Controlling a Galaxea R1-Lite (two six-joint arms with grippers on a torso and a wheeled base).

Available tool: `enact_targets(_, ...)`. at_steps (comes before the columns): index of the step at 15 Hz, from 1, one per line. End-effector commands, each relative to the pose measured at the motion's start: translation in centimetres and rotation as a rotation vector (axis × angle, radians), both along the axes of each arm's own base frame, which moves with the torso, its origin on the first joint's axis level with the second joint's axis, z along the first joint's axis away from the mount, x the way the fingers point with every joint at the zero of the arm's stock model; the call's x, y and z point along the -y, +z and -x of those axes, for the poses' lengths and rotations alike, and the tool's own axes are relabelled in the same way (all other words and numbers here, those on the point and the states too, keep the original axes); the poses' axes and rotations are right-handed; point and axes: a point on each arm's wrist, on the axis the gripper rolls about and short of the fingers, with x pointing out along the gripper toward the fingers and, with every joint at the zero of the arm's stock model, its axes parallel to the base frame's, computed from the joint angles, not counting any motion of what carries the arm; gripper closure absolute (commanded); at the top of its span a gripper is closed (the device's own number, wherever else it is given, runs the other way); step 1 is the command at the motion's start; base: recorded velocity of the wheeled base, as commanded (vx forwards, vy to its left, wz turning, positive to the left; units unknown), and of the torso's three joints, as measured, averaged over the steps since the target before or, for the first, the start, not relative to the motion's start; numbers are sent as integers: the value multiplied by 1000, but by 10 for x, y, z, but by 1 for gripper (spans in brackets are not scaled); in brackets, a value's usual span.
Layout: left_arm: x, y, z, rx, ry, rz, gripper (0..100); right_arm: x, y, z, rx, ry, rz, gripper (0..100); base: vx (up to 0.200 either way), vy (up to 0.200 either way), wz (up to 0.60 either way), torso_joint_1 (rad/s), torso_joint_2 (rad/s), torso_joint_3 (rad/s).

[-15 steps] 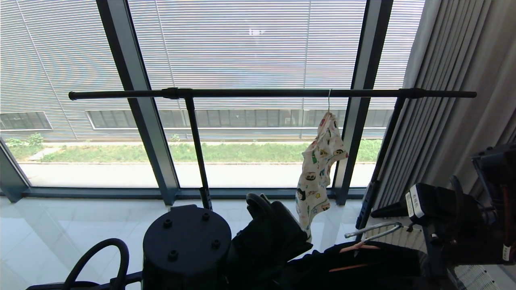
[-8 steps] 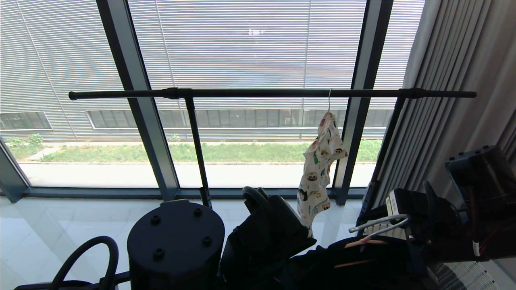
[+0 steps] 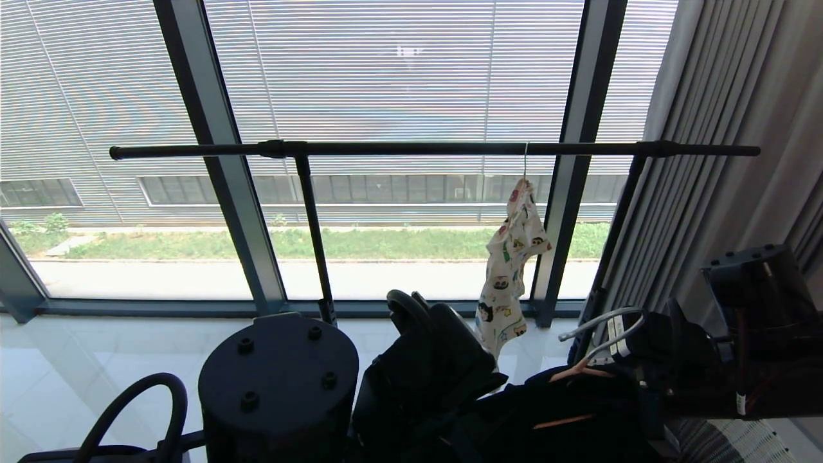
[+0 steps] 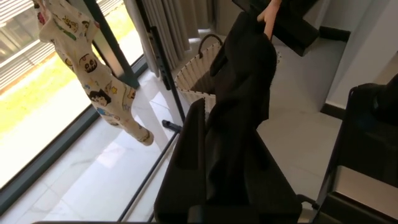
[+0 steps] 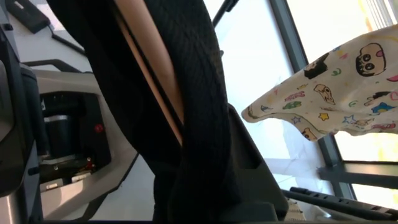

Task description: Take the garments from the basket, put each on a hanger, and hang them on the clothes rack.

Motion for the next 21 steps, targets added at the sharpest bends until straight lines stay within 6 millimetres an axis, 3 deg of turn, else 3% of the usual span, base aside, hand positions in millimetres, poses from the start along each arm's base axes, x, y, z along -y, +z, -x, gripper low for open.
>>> enact_targets(1,0,0,0,-1,-2,1,100,1,0,2,7,-1,-5,100,0,0,0,0,0,0)
enact_targets(3,0,-3,0,-4,-1,-8,100,0,7,0,65,5,-38,100,0,0,0,0,0,0)
enact_targets(4,0,-3,0,-5,1,-9,0,1,10,1,107,15,-49,100,0,0,0,0,0,0)
enact_targets(10,-12,-5,-17,0,110,-22,0,14,25,9,302,27,-80,100,0,0,0,0,0,0)
enact_targets(14,-29,-7,-8,-4,126,-32,0,44,26,-5,352,-137,-82,100,0,0,0,0,0,0)
enact_targets(17,-46,-3,-3,7,155,-19,0,55,29,-11,375,-200,-95,100,0,0,0,0,0,0)
enact_targets(19,-57,-12,-3,-11,184,-46,0,55,31,-12,383,-208,-106,100,0,0,0,0,0,0)
enact_targets(21,-79,-36,-17,-78,295,-128,0,55,35,-10,394,-219,-136,100,0,0,0,0,0,0)
